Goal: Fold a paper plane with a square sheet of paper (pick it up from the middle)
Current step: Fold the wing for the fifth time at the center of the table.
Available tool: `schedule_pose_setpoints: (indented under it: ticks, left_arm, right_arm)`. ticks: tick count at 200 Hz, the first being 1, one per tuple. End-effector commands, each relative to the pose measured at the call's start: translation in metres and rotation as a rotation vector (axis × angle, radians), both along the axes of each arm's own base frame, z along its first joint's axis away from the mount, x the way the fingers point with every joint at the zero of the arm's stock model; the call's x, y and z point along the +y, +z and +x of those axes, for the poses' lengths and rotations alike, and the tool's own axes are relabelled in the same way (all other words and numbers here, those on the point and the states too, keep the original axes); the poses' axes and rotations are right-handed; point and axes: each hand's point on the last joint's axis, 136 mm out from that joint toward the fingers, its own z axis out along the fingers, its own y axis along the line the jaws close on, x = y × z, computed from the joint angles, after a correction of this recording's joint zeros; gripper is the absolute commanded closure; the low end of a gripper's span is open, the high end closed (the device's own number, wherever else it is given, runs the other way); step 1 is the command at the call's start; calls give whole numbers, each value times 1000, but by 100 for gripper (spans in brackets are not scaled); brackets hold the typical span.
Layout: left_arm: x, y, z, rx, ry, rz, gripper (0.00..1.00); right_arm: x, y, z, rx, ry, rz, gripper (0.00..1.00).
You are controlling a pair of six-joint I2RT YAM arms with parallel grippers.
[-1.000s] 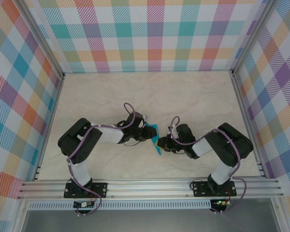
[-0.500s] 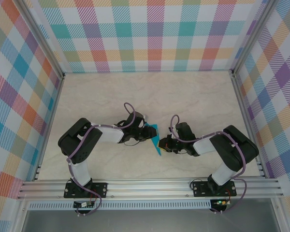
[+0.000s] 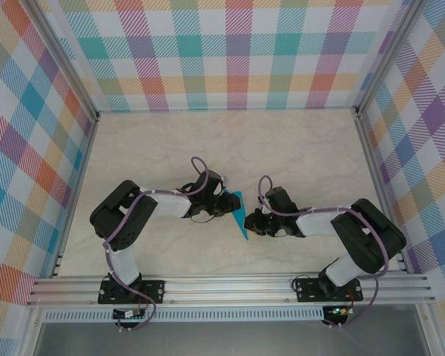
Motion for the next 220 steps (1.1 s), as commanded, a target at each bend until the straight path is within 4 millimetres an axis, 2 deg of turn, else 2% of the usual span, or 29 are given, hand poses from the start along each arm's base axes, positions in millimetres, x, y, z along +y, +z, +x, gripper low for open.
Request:
schedule_pose_setpoints:
  ticks: [1,43,70,145,163,180,190,203,220]
  left_arm:
    - [7,-29,-8,44,-5,83,66]
    - [6,-29,-9,49,-10,81,66]
    - [7,-30,-9,58,-8,90,67]
    - [8,-35,-10,83,6,108,68]
    - [9,-37,-10,89,13,113,68]
    - [10,-38,-10,94,12,120,69]
    - [10,-39,-11,97,9,124,69]
    - [10,-40,-11,99,6,126,69]
    - [11,-42,-12,104,4,134,69]
  right_arm:
    - [-18,-17,-26,93,28,-104,88]
    - [-16,-24,-33,128,78,-157,87]
    - [-29,-35,-39,157,82,-310,90]
    - [-42,-44,-49,155,130,-530,88]
    - [-28,-35,-47,131,147,-469,87]
    - [-14,-17,-41,74,148,-375,83]
    - [-17,-6,-35,33,125,-376,77]
    - [-29,4,-26,-10,75,-392,75]
    - [-19,29,-15,-72,59,-222,77]
